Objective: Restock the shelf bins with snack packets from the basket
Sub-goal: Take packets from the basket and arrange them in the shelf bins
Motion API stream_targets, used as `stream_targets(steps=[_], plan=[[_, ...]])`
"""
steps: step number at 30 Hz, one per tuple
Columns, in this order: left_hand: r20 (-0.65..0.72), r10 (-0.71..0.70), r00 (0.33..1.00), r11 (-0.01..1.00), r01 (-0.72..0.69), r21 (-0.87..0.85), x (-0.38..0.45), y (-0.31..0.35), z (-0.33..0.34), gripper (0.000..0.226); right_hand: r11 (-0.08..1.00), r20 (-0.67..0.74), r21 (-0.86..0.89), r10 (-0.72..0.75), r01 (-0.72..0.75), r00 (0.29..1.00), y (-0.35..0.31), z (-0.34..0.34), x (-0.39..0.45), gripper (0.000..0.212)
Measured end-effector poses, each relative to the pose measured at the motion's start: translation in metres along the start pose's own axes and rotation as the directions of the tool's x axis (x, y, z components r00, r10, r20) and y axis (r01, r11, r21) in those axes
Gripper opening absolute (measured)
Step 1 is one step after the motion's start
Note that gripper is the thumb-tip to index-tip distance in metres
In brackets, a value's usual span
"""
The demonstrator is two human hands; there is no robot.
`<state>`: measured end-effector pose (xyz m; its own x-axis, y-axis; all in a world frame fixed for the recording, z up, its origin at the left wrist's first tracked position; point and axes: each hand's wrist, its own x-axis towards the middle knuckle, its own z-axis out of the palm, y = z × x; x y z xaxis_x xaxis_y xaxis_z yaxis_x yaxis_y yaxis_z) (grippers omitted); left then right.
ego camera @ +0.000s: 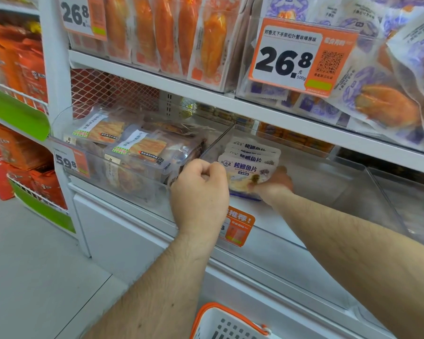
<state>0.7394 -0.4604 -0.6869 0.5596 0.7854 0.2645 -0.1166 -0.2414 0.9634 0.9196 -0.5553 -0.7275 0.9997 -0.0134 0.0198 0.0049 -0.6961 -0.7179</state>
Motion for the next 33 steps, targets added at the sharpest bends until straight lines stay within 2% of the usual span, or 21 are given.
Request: stream_targets(steps=[3, 10, 16, 23, 33], plan=[[0.003, -0.006, 1.0, 1.0, 0.006, 0.01, -0.001, 0.0, 0.001, 0.036, 0.998, 0.009, 0.045, 0.034, -0.035, 0.999, 0.003, 0.002, -0.006, 0.079], [0.005, -0.008, 1.0, 1.0, 0.008, 0.0, -0.002, 0.0, 0.001, 0.037, 0.984, 0.083, 0.161, 0.067, -0.08, 0.994, 0.012, 0.004, -0.008, 0.079], [0.02, -0.013, 1.0, 1.0, 0.013, 0.005, -0.002, 0.0, 0.002, 0.035, 0.993, 0.204, 0.087, 0.055, -0.074, 0.977, 0.003, 0.006, 0.001, 0.042], [0.03, -0.015, 0.999, 1.0, 0.014, 0.016, -0.004, -0.001, 0.004, 0.034, 0.983, 0.326, 0.066, 0.14, -0.17, 0.935, 0.001, 0.002, 0.011, 0.039], [0.034, -0.036, 0.999, 0.999, 0.036, 0.008, -0.004, -0.002, 0.005, 0.034, 0.964, 0.388, 0.127, 0.169, -0.234, 0.906, 0.003, 0.003, 0.017, 0.042]])
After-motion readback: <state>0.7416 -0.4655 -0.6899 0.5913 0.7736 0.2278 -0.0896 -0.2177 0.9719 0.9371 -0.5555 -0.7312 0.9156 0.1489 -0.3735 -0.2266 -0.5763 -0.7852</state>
